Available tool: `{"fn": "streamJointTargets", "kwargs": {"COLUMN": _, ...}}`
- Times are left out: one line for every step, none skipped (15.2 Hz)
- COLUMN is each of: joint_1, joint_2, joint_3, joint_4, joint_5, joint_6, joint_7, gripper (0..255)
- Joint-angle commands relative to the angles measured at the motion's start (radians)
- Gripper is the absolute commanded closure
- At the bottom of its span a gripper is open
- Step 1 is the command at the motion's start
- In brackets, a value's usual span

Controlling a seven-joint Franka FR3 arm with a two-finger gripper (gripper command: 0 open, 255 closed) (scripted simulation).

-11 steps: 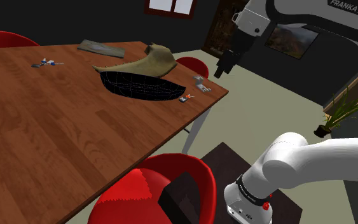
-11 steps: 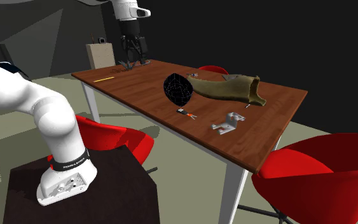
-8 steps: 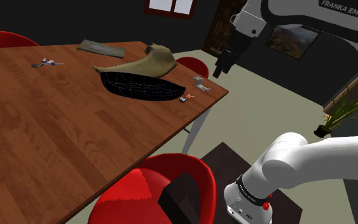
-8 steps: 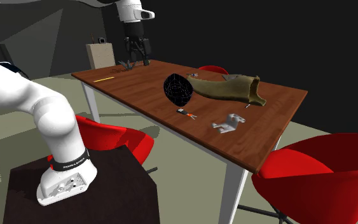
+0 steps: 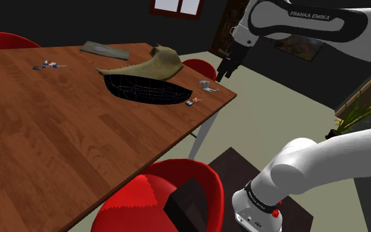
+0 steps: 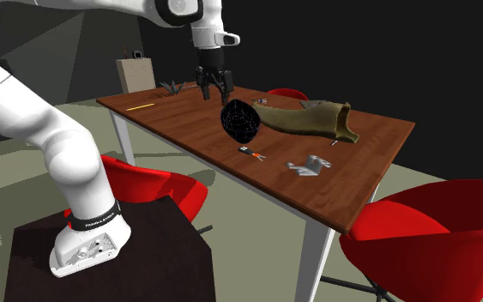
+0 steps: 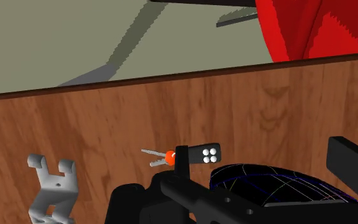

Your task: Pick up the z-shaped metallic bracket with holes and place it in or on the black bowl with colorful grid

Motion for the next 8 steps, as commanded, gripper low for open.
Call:
{"fn": "streamJointTargets", "kwargs": {"joint_1": -0.007, "joint_2": 0.064, "joint_3": -0.027, "joint_4": 0.017, "joint_5": -0.004, "joint_6": 0.043, "joint_7": -0.029, "gripper": 0}}
{"fn": "streamJointTargets", "kwargs": {"joint_1": -0.011, "joint_2": 0.093, "joint_3": -0.041, "joint_4": 0.028, "joint_5": -0.005, "joint_6": 0.060, "joint_7": -0.044, "gripper": 0}}
{"fn": "streamJointTargets", "kwargs": {"joint_1": -0.014, "joint_2": 0.124, "joint_3": -0.054, "joint_4": 0.040, "joint_5": -0.005, "joint_6": 0.077, "joint_7": -0.059, "gripper": 0}}
{"fn": "streamJointTargets", "kwargs": {"joint_1": -0.018, "joint_2": 0.155, "joint_3": -0.068, "joint_4": 0.053, "joint_5": -0.004, "joint_6": 0.093, "joint_7": -0.075, "gripper": 0}}
{"fn": "streamJointTargets", "kwargs": {"joint_1": -0.021, "joint_2": 0.187, "joint_3": -0.081, "joint_4": 0.067, "joint_5": -0.002, "joint_6": 0.108, "joint_7": -0.091, "gripper": 0}}
{"fn": "streamJointTargets", "kwargs": {"joint_1": -0.024, "joint_2": 0.220, "joint_3": -0.094, "joint_4": 0.083, "joint_5": 0.001, "joint_6": 0.122, "joint_7": -0.107, "gripper": 0}}
{"fn": "streamJointTargets", "kwargs": {"joint_1": -0.028, "joint_2": 0.253, "joint_3": -0.107, "joint_4": 0.099, "joint_5": 0.005, "joint_6": 0.136, "joint_7": -0.123, "gripper": 0}}
{"fn": "streamJointTargets", "kwargs": {"joint_1": -0.031, "joint_2": 0.286, "joint_3": -0.119, "joint_4": 0.117, "joint_5": 0.011, "joint_6": 0.149, "joint_7": -0.140, "gripper": 0}}
